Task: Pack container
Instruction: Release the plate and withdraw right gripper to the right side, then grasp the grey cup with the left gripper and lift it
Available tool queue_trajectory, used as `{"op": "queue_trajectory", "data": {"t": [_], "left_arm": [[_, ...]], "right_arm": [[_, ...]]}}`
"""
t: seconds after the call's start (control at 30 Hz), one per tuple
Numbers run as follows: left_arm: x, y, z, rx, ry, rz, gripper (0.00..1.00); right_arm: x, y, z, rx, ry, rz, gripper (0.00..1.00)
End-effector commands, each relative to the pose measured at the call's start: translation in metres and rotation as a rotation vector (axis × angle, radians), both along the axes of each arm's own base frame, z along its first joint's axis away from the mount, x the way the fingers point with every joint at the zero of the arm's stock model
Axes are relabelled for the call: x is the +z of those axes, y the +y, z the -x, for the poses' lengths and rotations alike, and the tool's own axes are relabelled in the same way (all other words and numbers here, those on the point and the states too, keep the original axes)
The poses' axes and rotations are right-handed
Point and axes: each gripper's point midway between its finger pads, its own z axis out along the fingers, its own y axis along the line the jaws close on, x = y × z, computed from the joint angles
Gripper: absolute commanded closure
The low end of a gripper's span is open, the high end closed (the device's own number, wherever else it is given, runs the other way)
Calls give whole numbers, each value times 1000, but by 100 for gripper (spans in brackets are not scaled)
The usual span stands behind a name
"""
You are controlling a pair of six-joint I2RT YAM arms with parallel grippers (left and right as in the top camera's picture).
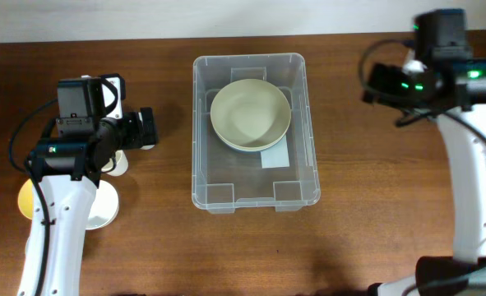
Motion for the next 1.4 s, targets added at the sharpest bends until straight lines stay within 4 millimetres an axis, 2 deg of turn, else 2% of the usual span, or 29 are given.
{"op": "queue_trajectory", "data": {"t": [0.0, 0.03, 0.13, 0.2, 0.33, 0.4, 0.43, 0.47, 0.7, 0.9, 1.03, 1.2, 1.23, 1.33, 1.37], "left_arm": [[7, -1, -13, -17, -38, -15, 6], [8, -1, -18, -17, -49, -16, 7], [6, -1, -38, -19, -68, -14, 20], [-4, -5, -50, -29, -42, -12, 22], [-40, -20, -68, -63, 44, -12, 22], [-63, -27, -74, -78, 91, -12, 22], [-81, -29, -77, -84, 127, -13, 22], [-98, -30, -79, -86, 165, -14, 21], [-142, -25, -80, -70, 264, -42, 21], [-171, -25, -77, -71, 332, -42, 21], [-176, -25, -77, -71, 345, -43, 25], [-176, -25, -77, -71, 344, -43, 63], [-176, -25, -77, -71, 343, -43, 73], [-175, -25, -77, -71, 343, -43, 94], [-175, -25, -77, -71, 343, -43, 97]], "right_arm": [[-30, -6, 14, -61, 108, -137, 1], [-36, -9, 18, -72, 127, -141, 1], [-58, -13, 28, -87, 192, -148, 1], [-67, -12, 30, -87, 212, -150, 1], [-81, -11, 33, -87, 238, -154, 1], [-88, -11, 36, -87, 253, -155, 1], [-91, -10, 37, -74, 262, -152, 1], [-94, -11, 39, -65, 271, -147, 1], [-95, -11, 37, -64, 264, -146, 1], [-95, -11, 37, -64, 264, -146, 1], [-95, -11, 37, -64, 264, -146, 1], [-95, -11, 38, -64, 265, -146, 1], [-95, -11, 38, -64, 265, -146, 1], [-96, -11, 38, -64, 266, -146, 1], [-96, -11, 38, -64, 266, -146, 1]]}}
